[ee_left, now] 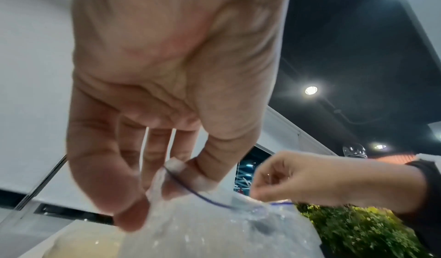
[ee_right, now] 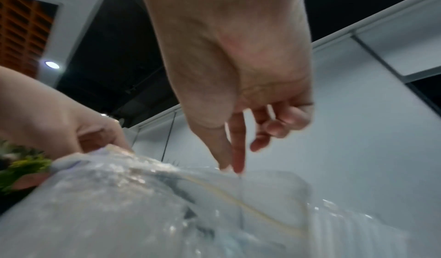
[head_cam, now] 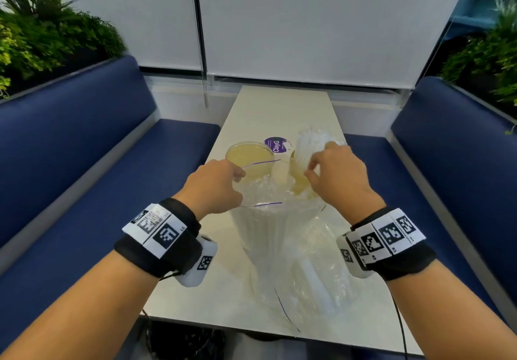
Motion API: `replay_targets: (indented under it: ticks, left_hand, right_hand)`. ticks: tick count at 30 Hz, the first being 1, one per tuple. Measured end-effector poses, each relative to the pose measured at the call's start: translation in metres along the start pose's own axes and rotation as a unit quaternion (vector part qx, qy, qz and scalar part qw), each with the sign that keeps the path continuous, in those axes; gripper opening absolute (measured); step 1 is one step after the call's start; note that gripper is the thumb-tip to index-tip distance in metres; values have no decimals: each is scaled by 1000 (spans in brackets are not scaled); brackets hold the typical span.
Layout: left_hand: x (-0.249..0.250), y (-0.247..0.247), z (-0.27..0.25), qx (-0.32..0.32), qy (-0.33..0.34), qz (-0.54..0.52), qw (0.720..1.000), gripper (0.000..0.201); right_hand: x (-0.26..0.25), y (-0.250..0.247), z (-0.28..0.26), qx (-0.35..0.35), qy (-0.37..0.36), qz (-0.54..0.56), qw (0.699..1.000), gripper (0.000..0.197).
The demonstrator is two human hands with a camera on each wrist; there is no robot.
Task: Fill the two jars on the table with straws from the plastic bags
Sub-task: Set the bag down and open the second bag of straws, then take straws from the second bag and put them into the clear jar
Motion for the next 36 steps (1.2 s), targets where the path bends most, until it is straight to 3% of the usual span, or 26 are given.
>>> replay_targets:
  ticks: [1, 3, 6, 9, 15, 24, 27, 32, 36]
  left_hand:
    - [0, 1, 0, 7, 0, -15, 1000, 53]
    - [-1, 3, -1, 20, 0, -46, 999, 54]
    - [-5, 8, -2, 30, 1, -85, 996, 53]
    - [-10, 14, -3, 42, -2, -111, 993, 51]
    - [-27, 21, -3, 88, -23, -149, 985, 39]
    - [-35, 25, -3, 127, -35, -166, 977, 34]
    - [-35, 26, -3, 125, -40, -163, 978, 45]
    - [-27, 25, -5, 113, -55, -106, 986, 86]
    - [-18, 23, -2, 132, -87, -88, 984, 96]
  right_hand:
    - [-17, -3, 0, 7, -44, 47, 998, 23]
    - [-51, 6, -1, -48, -128, 93, 986, 27]
    - [-83, 40, 0, -160, -202, 3, 966, 39]
    - [-88, 60, 6, -177, -214, -51, 959, 37]
    - [-89, 71, 19, -182, -212, 46, 959, 22]
    - [-95, 81, 16, -168, -225, 38, 959, 17]
    - [-97, 77, 17, -151, -234, 50, 959, 12]
    - [-114, 47, 20, -102, -264, 102, 954, 15]
    - [-143, 11, 20, -61, -312, 143, 937, 17]
Point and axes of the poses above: each hand's wrist, its own z-axis towards the middle knuckle, its own y-axis out of the palm, x = y × z, the point moved 8 cm from there along z, towards the middle knuckle, and after that the axes turned 14 degrees about z, right-handed, at the moved point
